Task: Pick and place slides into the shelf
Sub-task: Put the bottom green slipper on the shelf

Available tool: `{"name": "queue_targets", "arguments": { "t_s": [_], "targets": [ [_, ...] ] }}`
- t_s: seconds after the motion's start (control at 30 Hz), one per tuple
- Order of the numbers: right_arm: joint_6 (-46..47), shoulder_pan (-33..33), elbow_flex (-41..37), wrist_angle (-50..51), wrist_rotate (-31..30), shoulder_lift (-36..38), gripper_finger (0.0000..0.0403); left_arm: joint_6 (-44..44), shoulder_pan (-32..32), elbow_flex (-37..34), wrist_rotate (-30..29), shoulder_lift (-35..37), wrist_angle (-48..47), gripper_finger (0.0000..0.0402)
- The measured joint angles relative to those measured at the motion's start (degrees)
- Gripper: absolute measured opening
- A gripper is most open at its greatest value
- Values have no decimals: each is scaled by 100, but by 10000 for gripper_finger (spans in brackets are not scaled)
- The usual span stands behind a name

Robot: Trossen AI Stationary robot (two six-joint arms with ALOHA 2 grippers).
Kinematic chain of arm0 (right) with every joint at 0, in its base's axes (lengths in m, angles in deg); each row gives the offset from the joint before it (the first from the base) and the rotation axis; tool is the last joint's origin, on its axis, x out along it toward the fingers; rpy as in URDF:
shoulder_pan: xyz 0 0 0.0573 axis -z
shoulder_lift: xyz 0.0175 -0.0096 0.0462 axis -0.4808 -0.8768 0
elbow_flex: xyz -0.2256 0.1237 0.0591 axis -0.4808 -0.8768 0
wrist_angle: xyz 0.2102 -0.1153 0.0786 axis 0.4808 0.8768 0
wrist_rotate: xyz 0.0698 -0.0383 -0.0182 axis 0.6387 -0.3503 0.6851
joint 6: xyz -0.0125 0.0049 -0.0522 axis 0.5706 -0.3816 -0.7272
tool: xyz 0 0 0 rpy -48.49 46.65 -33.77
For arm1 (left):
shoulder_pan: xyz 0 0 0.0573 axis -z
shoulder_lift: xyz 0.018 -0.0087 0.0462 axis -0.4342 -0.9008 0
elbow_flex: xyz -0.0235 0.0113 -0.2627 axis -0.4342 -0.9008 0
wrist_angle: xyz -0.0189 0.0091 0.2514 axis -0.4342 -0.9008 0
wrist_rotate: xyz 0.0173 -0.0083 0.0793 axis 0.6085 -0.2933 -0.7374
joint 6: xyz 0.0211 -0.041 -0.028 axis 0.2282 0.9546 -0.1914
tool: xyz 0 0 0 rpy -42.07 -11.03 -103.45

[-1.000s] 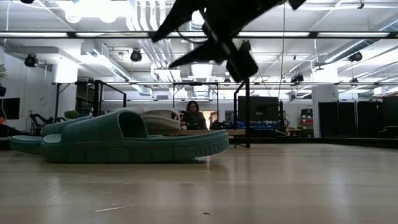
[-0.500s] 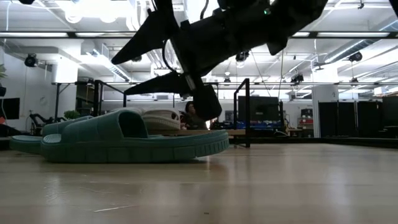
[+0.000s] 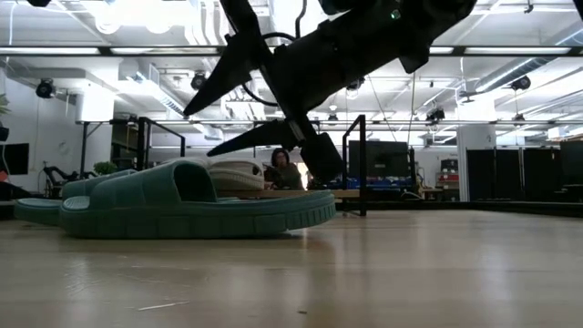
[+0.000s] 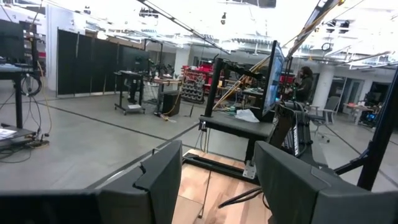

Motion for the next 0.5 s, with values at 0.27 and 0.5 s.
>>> {"name": "queue_targets", "arguments": {
  "t_s": [0.27,0.5],
  "targets": [
    [-52,152,9,78,-454,0,192,0,1,0,2,0,0,187],
    [-251,160,13,49,-445,-64,192,0,1,0,2,0,0,187]
  ]
}}
